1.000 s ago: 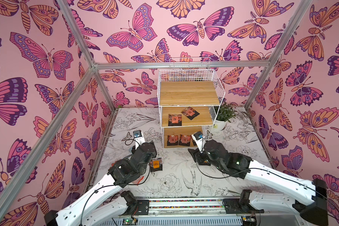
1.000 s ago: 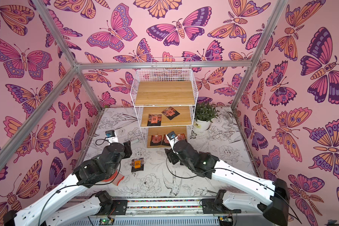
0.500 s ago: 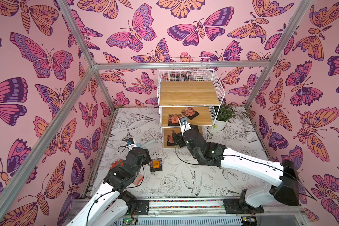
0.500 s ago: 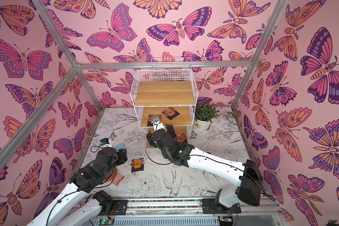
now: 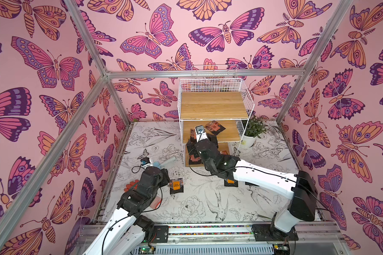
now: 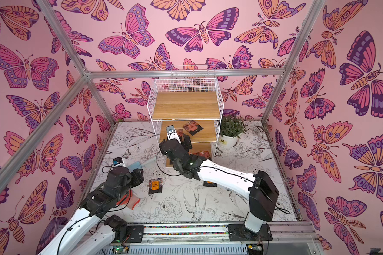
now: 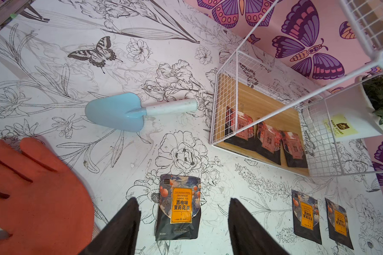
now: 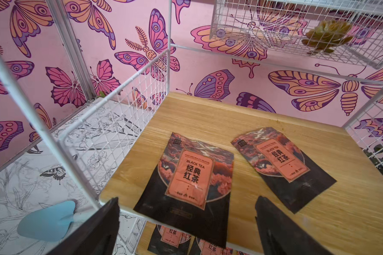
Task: Remove the tea bags from the shelf
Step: Pick up the tea bag from the shelf.
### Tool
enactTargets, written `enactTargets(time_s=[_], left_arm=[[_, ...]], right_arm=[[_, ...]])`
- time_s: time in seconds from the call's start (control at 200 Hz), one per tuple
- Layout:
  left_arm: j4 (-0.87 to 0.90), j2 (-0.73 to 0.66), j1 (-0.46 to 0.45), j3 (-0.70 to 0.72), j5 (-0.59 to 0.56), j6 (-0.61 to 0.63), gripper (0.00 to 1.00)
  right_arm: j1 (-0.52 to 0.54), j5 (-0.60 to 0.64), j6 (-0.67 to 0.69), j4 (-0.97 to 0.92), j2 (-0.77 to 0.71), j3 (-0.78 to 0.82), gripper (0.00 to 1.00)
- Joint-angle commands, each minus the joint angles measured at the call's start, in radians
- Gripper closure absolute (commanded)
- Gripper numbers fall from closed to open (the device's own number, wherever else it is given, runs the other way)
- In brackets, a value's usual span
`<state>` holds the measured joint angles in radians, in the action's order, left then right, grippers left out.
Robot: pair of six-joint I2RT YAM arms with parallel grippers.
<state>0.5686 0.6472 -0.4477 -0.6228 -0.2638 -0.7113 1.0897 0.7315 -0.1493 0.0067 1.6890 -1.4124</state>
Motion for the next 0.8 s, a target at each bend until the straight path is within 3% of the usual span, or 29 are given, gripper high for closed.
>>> enactTargets(time_s=[0.0,0.386,0.796], left_arm=[[-0.019,-0.003,0.019,0.015,0.033,0.024,0.33],[-0.027,-0.020,0.035,0.042,0.041,0.012,0.33],[-0.027,-0.029,0.041,0.058,0.031,0.001,0.34]], right_arm=[[-0.019,-0.010,0.004,0.015,0.029,-0.043,0.02],[-0.050,-0.101,-0.020,-0.057,0.092,-0.097,0.02],[-0.053,-0.071,-0.036,-0.207,0.164,-0.149,0.08]])
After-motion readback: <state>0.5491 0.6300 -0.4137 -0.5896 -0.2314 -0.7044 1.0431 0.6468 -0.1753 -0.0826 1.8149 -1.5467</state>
